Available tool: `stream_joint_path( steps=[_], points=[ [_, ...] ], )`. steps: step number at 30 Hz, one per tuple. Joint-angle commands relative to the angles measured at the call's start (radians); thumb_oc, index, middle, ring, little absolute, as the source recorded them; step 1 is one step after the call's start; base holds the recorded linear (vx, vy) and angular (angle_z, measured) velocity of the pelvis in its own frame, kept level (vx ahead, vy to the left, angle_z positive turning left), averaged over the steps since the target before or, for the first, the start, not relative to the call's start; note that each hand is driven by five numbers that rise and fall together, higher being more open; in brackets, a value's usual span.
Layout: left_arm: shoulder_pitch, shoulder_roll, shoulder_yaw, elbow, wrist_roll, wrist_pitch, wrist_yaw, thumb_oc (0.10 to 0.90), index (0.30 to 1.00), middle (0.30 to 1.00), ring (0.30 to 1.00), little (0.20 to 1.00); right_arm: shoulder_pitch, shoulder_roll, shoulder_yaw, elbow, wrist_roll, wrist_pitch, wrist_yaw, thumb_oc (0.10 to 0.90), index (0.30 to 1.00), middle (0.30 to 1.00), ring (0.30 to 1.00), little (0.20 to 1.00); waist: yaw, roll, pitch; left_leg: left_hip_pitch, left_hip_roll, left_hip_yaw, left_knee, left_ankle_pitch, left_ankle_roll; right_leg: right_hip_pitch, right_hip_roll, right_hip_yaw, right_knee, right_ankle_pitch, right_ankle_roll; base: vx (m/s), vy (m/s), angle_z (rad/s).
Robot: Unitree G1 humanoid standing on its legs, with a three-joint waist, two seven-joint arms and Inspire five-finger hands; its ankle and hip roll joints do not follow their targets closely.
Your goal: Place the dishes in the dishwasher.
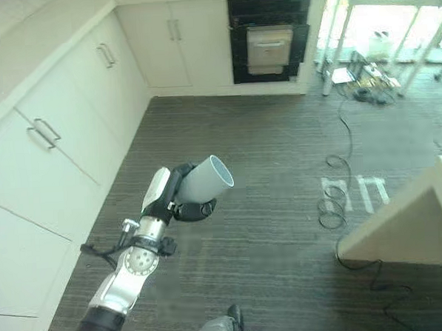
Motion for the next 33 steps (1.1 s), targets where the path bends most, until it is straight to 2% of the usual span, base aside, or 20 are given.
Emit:
stream_joint_path(
  steps=[1,2,4,6,7,12,14,15,16,18,19,20,21,22,23,26,27,29,32,33],
  points=[
    [-0.046,0.024,0.037,-0.117,0.001,-0.101,0.052,0.400,0.300,0.300,0.300,0.300,-0.035,0.018,0.066,-0.020,-0.009,-0.003,0.007,0.800,0.900,0.900,0.900,0.900,0.004,0.053,-0.049,0.014,0.019,-0.051,-0.018,-0.114,-0.047,-0.079,0.081,-0.056,-0.077,0.154,-0.003,0.20,0.064,0.14],
    [-0.044,0.019,0.038,-0.115,0.009,-0.107,0.060,0.400,0.300,0.300,0.300,0.300,-0.045,0.020,0.081,-0.025,0.008,-0.008,0.002,0.800,0.900,0.900,0.900,0.900,-0.011,0.052,-0.034,0.041,0.011,-0.052,-0.018,-0.124,-0.044,-0.143,0.121,-0.066,-0.122,0.115,-0.013,0.23,-0.004,-0.04],
    [-0.043,0.018,0.050,-0.127,0.021,-0.101,0.050,0.400,0.300,0.300,0.300,0.300,-0.053,0.017,0.093,-0.040,0.035,-0.008,-0.009,0.800,0.900,0.900,0.900,0.900,-0.023,0.053,-0.022,0.063,0.006,-0.062,-0.018,-0.140,-0.044,-0.175,0.140,-0.086,-0.232,0.102,-0.021,0.25,-0.064,-0.18],
    [-0.035,0.023,0.073,-0.144,0.073,-0.070,0.048,0.400,0.300,0.300,0.300,0.300,-0.064,0.009,0.101,-0.058,0.024,0.002,-0.020,0.800,0.900,0.900,0.900,0.900,-0.029,0.041,-0.010,0.091,0.005,-0.063,-0.018,-0.162,-0.054,-0.184,0.116,-0.128,-0.454,0.111,-0.029,0.36,-0.186,0.13],
    [-0.016,0.033,0.088,-0.143,0.092,-0.043,0.055,0.400,0.300,0.300,0.300,0.300,-0.070,-0.004,0.109,-0.060,-0.028,0.004,-0.017,0.800,0.900,0.900,0.900,0.900,-0.040,0.010,0.005,0.142,-0.019,-0.066,-0.018,-0.202,-0.061,-0.268,0.054,-0.127,-0.537,0.089,-0.021,0.41,-0.241,0.16],
    [0.026,0.051,0.090,-0.137,0.104,-0.083,0.072,0.400,0.300,0.300,0.300,0.300,-0.055,-0.007,0.088,-0.051,-0.034,-0.013,-0.005,0.800,0.900,0.900,0.900,0.900,-0.051,-0.003,0.001,0.191,-0.042,-0.088,-0.018,-0.265,-0.050,-0.359,0.012,-0.080,-0.537,0.120,0.006,0.35,-0.177,0.08],
    [0.049,0.045,0.095,-0.133,0.094,-0.087,0.075,0.400,0.300,0.300,0.300,0.300,-0.040,-0.011,0.097,-0.031,-0.015,-0.033,-0.004,0.800,0.900,0.900,0.900,0.900,-0.049,-0.003,-0.018,0.232,-0.035,-0.079,-0.018,-0.286,-0.059,-0.304,0.026,-0.086,-0.537,0.102,-0.014,0.74,-0.346,0.41],
    [0.054,0.033,0.091,-0.120,0.086,-0.089,0.081,0.400,0.300,0.300,0.300,0.300,-0.038,-0.016,0.107,-0.019,-0.045,-0.044,0.003,0.800,0.900,0.900,0.900,0.900,-0.057,0.007,-0.031,0.275,-0.016,-0.081,-0.018,-0.281,-0.077,-0.265,0.068,-0.067,-0.537,0.070,-0.045,0.73,-0.339,0.34],
    [0.056,0.031,0.091,-0.119,0.085,-0.089,0.081,0.400,0.300,0.300,0.300,0.300,-0.038,-0.018,0.111,-0.019,-0.053,-0.045,0.005,0.800,0.900,0.900,0.900,0.900,-0.056,0.009,-0.031,0.288,-0.010,-0.078,-0.018,-0.268,-0.085,-0.252,0.079,-0.065,-0.537,0.061,-0.053,0.68,-0.349,-0.01],
    [0.062,0.025,0.094,-0.128,0.085,-0.083,0.083,0.400,0.300,0.300,0.300,0.300,-0.040,-0.031,0.127,-0.022,-0.052,-0.043,0.007,0.800,0.900,0.900,0.900,0.900,-0.037,-0.001,-0.032,0.341,0.004,-0.071,-0.018,-0.077,-0.134,-0.187,0.112,-0.049,-0.537,0.010,-0.093,0.54,-0.391,-0.56],
    [0.061,0.029,0.100,-0.137,0.071,-0.080,0.084,0.400,0.300,0.300,0.300,0.300,-0.042,-0.044,0.133,-0.023,-0.051,-0.053,0.013,0.800,0.900,0.900,0.900,0.900,-0.024,-0.006,-0.028,0.311,0.017,-0.071,0.114,0.008,-0.164,-0.149,0.124,-0.056,-0.537,-0.016,-0.119,0.55,-0.473,-0.78],
    [0.065,0.032,0.114,-0.152,0.056,-0.077,0.073,0.400,0.300,0.300,0.300,0.300,-0.044,-0.061,0.135,-0.026,-0.055,-0.063,0.022,0.800,0.900,0.900,0.900,0.900,-0.011,-0.015,-0.027,0.229,0.009,-0.081,0.265,0.066,-0.183,-0.129,0.129,-0.059,-0.537,-0.032,-0.142,0.56,-0.488,-0.68],
    [0.074,0.031,0.125,-0.159,0.044,-0.068,0.055,0.400,0.300,0.300,0.300,0.300,-0.048,-0.077,0.135,-0.027,-0.053,-0.067,0.026,0.800,0.900,0.900,0.900,0.900,0.002,-0.033,-0.015,0.135,0.029,-0.065,0.450,0.118,-0.191,-0.093,0.125,-0.056,-0.537,-0.053,-0.168,0.47,-0.428,-0.53],
    [0.074,0.030,0.130,-0.161,0.034,-0.062,0.037,0.400,0.300,0.300,0.300,0.300,-0.054,-0.083,0.133,-0.025,-0.045,-0.069,0.025,0.800,0.900,0.900,0.900,0.900,0.009,-0.047,-0.005,0.037,0.055,-0.048,0.560,0.126,-0.182,-0.063,0.123,-0.053,-0.537,-0.067,-0.184,0.44,-0.329,-0.23],
    [0.070,0.031,0.130,-0.150,0.030,-0.068,0.026,0.400,0.300,0.300,0.300,0.300,-0.063,-0.087,0.131,-0.017,-0.037,-0.072,0.031,0.800,0.900,0.900,0.900,0.900,0.017,-0.042,0.002,-0.047,0.065,-0.050,0.590,0.110,-0.169,-0.044,0.140,-0.044,-0.537,-0.082,-0.193,0.37,-0.164,-0.17],
    [0.078,0.035,0.137,-0.123,0.036,-0.077,0.050,0.400,0.300,0.300,0.300,0.300,-0.097,-0.090,0.141,-0.002,-0.067,-0.056,0.048,0.800,0.900,0.900,0.900,0.900,0.042,-0.028,0.011,-0.065,0.037,-0.042,0.254,0.087,-0.142,-0.007,0.181,0.022,-0.537,-0.119,-0.179,0.48,0.063,-0.62],
    [0.088,0.042,0.146,-0.124,0.031,-0.077,0.060,0.400,0.300,0.300,0.300,0.300,-0.108,-0.089,0.151,0.004,-0.068,-0.038,0.043,0.800,0.900,0.900,0.900,0.900,0.061,-0.019,0.014,-0.043,0.036,-0.059,-0.004,0.106,-0.143,0.015,0.197,0.057,-0.537,-0.139,-0.160,0.66,0.215,-0.95],
    [0.110,0.050,0.172,-0.115,0.008,-0.083,0.044,0.400,0.300,0.300,0.300,0.300,-0.112,-0.088,0.163,0.041,-0.035,0.007,0.027,0.800,0.900,0.900,0.900,0.900,0.105,0.018,0.015,-0.226,0.060,-0.173,-0.018,0.096,-0.176,0.073,0.235,0.117,-0.537,-0.169,-0.137,0.77,0.252,-1.42],
    [0.113,0.049,0.184,-0.080,0.007,-0.105,0.045,0.400,0.300,0.300,0.300,0.300,-0.106,-0.080,0.140,0.066,-0.079,-0.017,0.028,0.800,0.900,0.900,0.900,0.900,0.106,0.026,-0.003,-0.228,0.064,-0.143,-0.018,0.089,-0.165,0.113,0.210,0.108,-0.537,-0.205,-0.116,0.49,0.217,-1.10],
    [0.117,0.049,0.192,-0.083,0.011,-0.084,0.032,0.400,0.300,0.300,0.300,0.300,-0.107,-0.079,0.133,0.068,-0.129,-0.021,0.026,0.800,0.900,0.900,0.900,0.900,0.108,0.024,-0.010,-0.186,0.031,-0.153,-0.018,0.063,-0.140,0.167,0.194,0.113,-0.537,-0.211,-0.101,0.63,0.268,-0.80]
  ],
)
